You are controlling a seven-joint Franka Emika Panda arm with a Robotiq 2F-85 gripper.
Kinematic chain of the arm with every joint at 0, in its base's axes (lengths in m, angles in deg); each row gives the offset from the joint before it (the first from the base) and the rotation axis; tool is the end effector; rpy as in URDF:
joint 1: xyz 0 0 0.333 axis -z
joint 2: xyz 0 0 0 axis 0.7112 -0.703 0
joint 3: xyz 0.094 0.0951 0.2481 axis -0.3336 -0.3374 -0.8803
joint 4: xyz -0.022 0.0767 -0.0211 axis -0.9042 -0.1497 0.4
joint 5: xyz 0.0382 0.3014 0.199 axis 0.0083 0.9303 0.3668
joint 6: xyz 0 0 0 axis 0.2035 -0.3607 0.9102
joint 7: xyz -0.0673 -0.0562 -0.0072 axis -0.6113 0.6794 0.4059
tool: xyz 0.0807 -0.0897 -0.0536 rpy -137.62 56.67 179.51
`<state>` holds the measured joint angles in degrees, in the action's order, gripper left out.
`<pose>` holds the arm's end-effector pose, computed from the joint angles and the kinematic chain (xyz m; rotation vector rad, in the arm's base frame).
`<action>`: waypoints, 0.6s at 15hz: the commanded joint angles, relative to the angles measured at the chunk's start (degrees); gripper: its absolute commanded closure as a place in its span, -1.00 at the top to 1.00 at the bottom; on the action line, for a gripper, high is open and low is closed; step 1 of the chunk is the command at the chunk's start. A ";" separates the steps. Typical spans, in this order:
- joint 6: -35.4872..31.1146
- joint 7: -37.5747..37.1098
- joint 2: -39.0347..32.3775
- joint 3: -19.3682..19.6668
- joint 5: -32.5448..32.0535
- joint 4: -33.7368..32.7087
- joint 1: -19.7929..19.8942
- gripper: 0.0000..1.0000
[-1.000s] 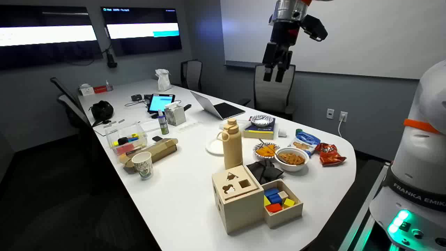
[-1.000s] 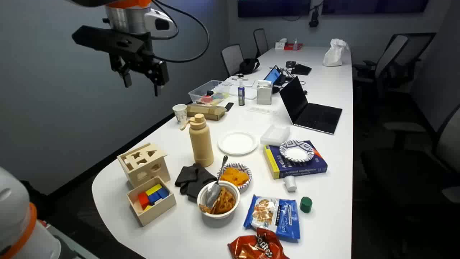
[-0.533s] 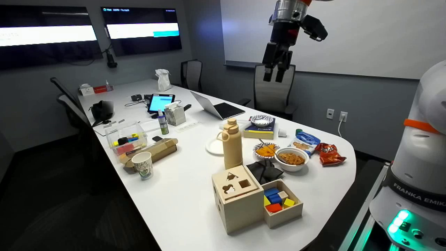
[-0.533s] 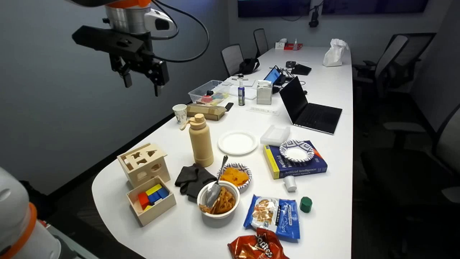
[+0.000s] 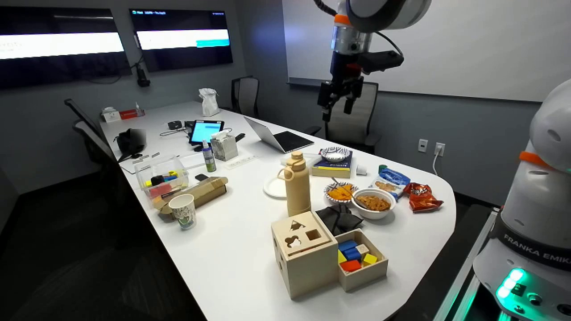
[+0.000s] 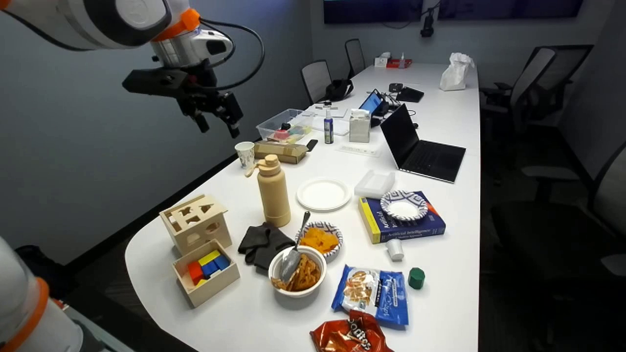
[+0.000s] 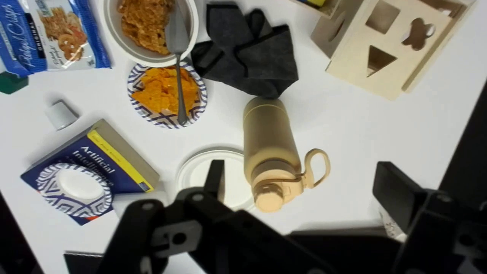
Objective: Stir the contents in the bowl
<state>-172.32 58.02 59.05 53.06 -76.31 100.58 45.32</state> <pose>0.3890 0.0286 0.4022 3.0974 0.0285 0.3563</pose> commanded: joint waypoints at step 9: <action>-6.41 -32.63 -17.09 -11.30 -35.13 -0.55 10.87 1.00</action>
<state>-177.65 29.16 46.68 41.94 -104.77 101.33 55.61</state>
